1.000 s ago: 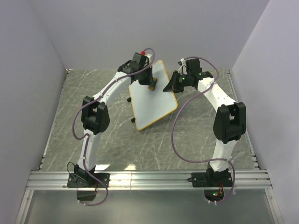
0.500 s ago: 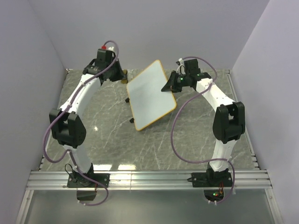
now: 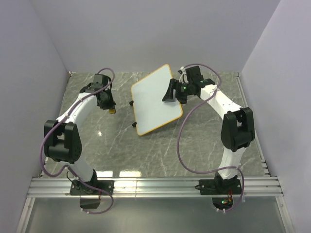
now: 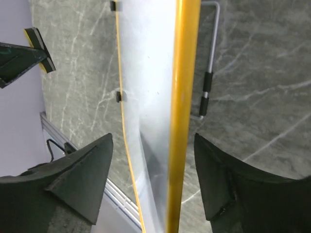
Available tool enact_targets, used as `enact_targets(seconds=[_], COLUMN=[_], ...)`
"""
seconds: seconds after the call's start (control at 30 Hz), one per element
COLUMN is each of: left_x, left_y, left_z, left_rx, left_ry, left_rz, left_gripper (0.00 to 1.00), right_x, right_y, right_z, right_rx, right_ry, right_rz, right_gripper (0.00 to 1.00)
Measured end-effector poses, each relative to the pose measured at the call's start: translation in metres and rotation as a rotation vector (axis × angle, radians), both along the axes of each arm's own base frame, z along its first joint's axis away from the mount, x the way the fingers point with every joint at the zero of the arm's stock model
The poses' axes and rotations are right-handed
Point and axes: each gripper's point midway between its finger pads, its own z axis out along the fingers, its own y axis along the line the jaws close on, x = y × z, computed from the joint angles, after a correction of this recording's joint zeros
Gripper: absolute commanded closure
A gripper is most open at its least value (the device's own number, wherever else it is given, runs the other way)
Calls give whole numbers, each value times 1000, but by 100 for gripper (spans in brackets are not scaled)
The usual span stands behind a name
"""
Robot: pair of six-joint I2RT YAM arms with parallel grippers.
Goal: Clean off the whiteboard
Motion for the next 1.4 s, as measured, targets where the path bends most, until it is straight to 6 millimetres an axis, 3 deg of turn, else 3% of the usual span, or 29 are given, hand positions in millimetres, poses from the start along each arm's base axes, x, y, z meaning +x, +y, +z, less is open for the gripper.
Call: enact_targets(seconds=[0.1, 0.17, 0.33, 0.47, 0.6, 0.7, 0.73, 0.87, 0.93, 1.1, 1.2, 1.3, 1.4], left_x=[-10, -17, -30, -31, -30, -30, -30, -32, -31, -32, -27, -14, 8], left_y=[12, 16, 19, 19, 20, 20, 20, 20, 21, 23, 25, 23, 18], left_z=[-17, -29, -48, -57, -71, -86, -91, -102, -101, -99, -86, -55, -9], left_rx=[28, 42, 56, 57, 62, 69, 70, 70, 73, 84, 90, 79, 45], left_ry=[35, 60, 104, 114, 137, 161, 169, 195, 193, 200, 183, 121, 9], left_rz=[30, 37, 40, 41, 44, 45, 46, 60, 64, 77, 81, 87, 105], left_gripper=[100, 100, 100, 100, 98, 71, 52, 32, 1, 1, 1, 0, 0], right_x=[-4, -8, -16, -11, -1, -10, -15, -38, -53, -89, -107, -124, -143], right_y=[-3, -5, -7, -8, -10, -18, -22, -35, -44, -68, -84, -101, -118], right_z=[-2, -2, 0, 29, 78, 108, 117, 141, 142, 125, 120, 121, 124], right_rx=[-11, -21, -56, -64, -57, -64, -68, -74, -87, -150, -192, -218, -229], right_ry=[1, 7, 17, -24, -139, -208, -228, -293, -302, -288, -299, -341, -412], right_rz=[-7, -12, -13, -22, -36, -50, -56, -69, -78, -108, -139, -187, -245], right_gripper=[16, 0, 0, 0, 0, 0, 0, 0, 0, 0, 0, 0, 0])
